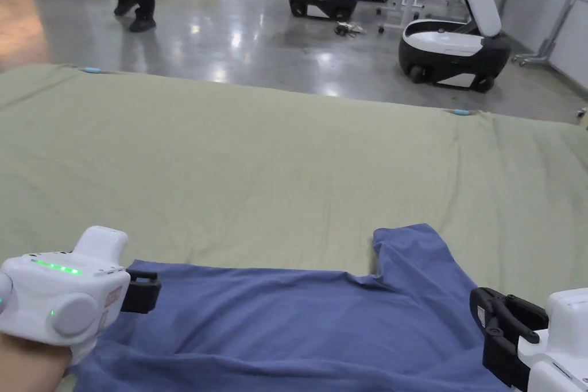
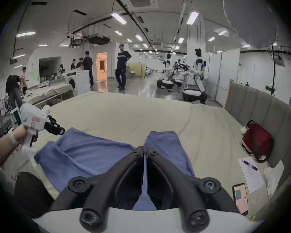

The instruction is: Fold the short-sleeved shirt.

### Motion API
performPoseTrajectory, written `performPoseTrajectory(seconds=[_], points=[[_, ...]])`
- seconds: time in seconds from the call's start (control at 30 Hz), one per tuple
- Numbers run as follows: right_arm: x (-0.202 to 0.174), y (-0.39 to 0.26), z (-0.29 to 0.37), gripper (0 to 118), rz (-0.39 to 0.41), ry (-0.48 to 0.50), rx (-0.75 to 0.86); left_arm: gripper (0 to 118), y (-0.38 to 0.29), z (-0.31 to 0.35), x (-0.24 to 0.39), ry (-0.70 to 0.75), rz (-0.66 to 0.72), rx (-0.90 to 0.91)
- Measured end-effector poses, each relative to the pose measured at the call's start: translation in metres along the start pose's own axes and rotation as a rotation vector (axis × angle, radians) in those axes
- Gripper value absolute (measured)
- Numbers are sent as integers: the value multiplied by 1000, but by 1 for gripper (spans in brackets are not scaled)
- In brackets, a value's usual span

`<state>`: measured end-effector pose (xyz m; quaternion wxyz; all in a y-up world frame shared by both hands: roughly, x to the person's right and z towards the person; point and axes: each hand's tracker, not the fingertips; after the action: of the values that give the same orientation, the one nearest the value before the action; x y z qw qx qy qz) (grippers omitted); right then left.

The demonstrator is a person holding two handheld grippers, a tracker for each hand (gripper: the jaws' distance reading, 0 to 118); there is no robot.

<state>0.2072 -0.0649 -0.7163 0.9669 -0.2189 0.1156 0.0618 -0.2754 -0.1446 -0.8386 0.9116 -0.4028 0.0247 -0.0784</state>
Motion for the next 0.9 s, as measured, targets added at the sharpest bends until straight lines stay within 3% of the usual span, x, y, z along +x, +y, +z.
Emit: performPoseTrajectory(seconds=[0.17,0.23,0.27,0.33,0.37,0.4,0.43,0.47,0.6,0.67,0.73,0.77,0.8,0.83,0.9], points=[[31,-8,-36,9,-21,-66,-132,102,16,-63,5,55,-35,-122],[48,-10,-62,9,-28,-83,-204,92,14,-70,14,24,-71,-133],[56,-11,-75,10,-26,-95,-224,82,13,-65,17,16,-60,-119],[73,-7,-106,15,-36,-115,-273,32,15,-51,21,-84,-54,-101],[81,-6,-123,22,-45,-122,-318,13,15,-44,27,-74,-84,-103],[90,-5,-145,45,-56,-127,-384,6,15,-34,35,-42,-148,-82],[103,-10,-173,68,-59,-124,-439,6,16,-23,40,-21,-191,-56],[110,-11,-195,82,-47,-122,-495,6,18,-13,35,-30,-183,-26],[126,-24,-252,83,29,-186,-549,6,29,22,29,-61,-147,24],[130,-30,-268,75,17,-171,-620,6,32,32,28,-69,-141,42],[125,-30,-263,46,-16,-120,-616,6,33,32,26,-69,-142,48],[123,-27,-260,22,-23,-129,-613,6,33,32,26,-64,-145,49],[118,-25,-257,4,-8,-146,-606,6,33,31,26,-64,-145,48],[109,-21,-246,4,54,-176,-597,6,33,30,25,-66,-140,50],[113,-17,-237,4,34,-149,-590,6,33,28,24,-61,-136,54]])
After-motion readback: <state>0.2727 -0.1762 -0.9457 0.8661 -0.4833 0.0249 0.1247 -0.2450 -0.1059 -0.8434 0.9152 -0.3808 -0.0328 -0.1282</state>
